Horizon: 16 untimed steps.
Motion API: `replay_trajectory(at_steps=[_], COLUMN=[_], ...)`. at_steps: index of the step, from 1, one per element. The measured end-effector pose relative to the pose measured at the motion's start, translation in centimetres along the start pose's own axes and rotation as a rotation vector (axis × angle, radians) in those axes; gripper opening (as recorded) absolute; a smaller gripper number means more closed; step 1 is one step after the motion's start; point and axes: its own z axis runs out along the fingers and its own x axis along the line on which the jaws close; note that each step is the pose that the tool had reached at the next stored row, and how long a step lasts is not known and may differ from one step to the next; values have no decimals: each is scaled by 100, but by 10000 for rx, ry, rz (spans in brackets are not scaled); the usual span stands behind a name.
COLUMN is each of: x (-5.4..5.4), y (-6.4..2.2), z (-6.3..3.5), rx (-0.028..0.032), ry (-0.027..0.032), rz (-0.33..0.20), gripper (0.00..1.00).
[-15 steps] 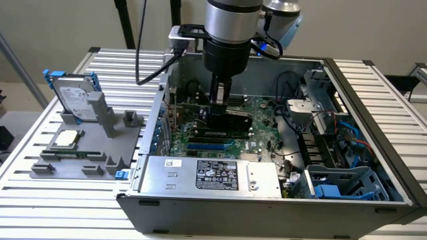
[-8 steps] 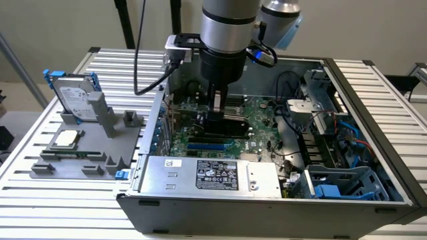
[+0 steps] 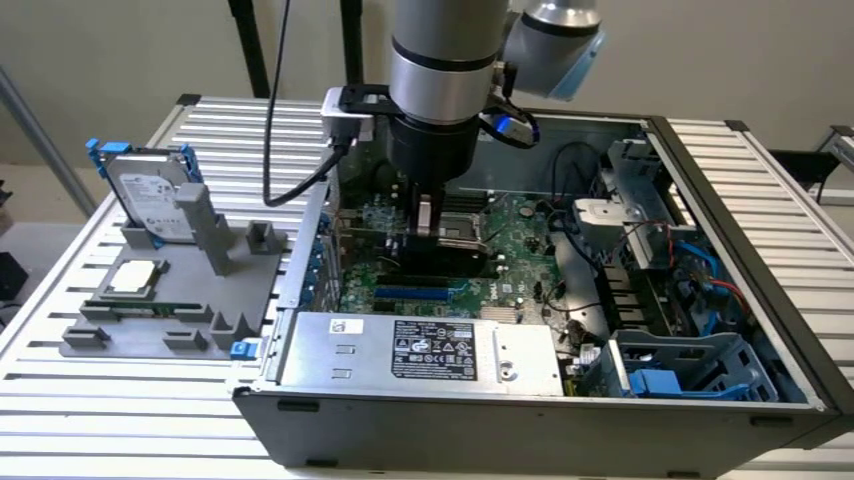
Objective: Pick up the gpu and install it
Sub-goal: 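Insert the gpu into the slot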
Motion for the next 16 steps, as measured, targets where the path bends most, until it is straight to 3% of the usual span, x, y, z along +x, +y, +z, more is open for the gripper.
replay_trajectory(at_steps=[4, 16], x=[2, 3], y=[14, 17], z=[55, 74], rx=[-1, -3], ry=[-27, -24], rz=[-37, -95], gripper=[27, 27])
